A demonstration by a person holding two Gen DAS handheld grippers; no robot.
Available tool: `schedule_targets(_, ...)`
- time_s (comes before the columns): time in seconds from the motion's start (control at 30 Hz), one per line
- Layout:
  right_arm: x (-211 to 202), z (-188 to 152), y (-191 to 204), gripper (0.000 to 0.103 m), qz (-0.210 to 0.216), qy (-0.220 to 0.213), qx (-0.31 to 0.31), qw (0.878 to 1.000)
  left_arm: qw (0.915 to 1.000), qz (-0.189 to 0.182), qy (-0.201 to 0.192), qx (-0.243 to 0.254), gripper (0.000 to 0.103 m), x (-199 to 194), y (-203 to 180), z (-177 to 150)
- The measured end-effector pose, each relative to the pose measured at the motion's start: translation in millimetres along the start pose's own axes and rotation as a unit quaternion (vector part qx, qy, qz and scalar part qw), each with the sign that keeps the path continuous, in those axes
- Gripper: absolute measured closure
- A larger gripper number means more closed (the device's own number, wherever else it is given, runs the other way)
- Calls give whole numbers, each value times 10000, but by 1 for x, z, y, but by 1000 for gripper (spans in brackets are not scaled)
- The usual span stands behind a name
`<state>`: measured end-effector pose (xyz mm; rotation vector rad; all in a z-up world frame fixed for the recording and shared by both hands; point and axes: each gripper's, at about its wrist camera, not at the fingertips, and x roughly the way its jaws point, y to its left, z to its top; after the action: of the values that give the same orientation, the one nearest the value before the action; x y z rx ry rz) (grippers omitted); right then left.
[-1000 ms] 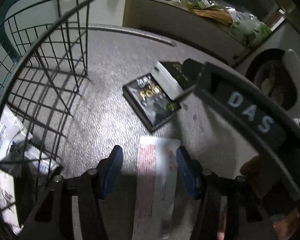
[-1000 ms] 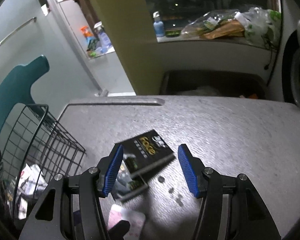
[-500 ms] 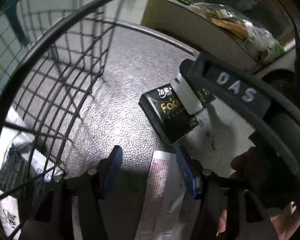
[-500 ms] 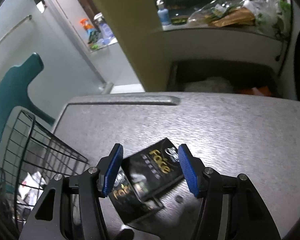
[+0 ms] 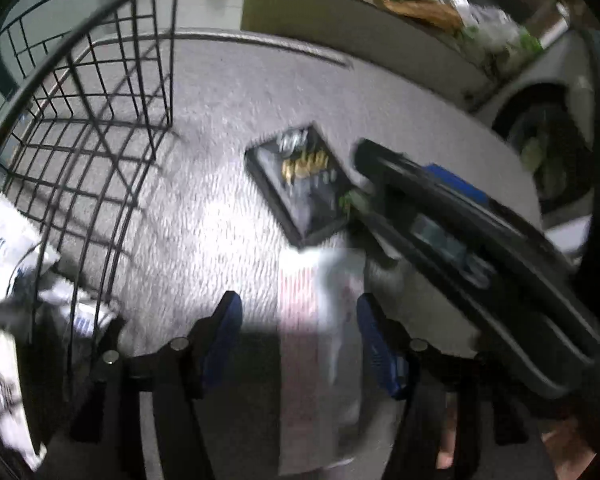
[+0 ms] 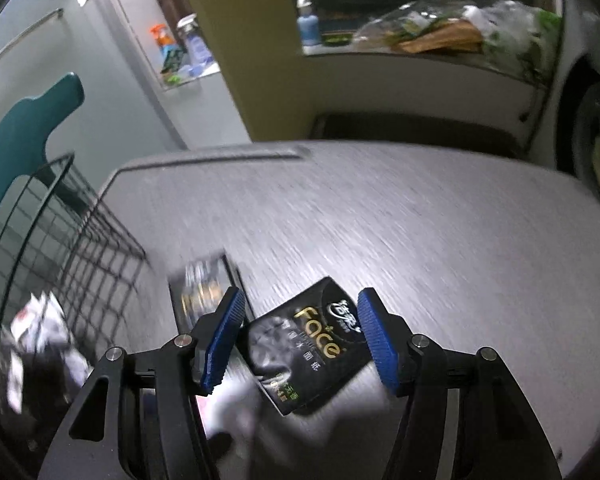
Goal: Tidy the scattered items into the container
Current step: 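Grasp a black Face pack with the right gripper while the left grasps the snack bar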
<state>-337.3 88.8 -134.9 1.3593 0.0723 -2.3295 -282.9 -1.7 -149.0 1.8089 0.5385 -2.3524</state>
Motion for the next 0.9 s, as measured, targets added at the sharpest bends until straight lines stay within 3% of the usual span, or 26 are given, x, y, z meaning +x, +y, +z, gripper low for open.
schedule_targets(0.23,-33,-56,-28,44,-37,22,142,9999,9988,162,28,468,35,-5,-9,-28)
schedule_targets(0.4,-43,-68,-28,44,-117,-6,269,9996,9992,60,83,379,35,-8,-6,-41)
schedule_targets(0.63,-30,-67,-2,48,-509,108,80,9986,9988,272,50,397,35,-13,-3,-45)
schedule_targets(0.7,-32,-70,-5,56,-567,121,104,9983,9990,234,71,381,35,-14,-1,-48)
schedule_targets(0.9,-55,-93,-32,56,-890,128,283,9955,9980,440,-66,452,29,-12,-11,-41)
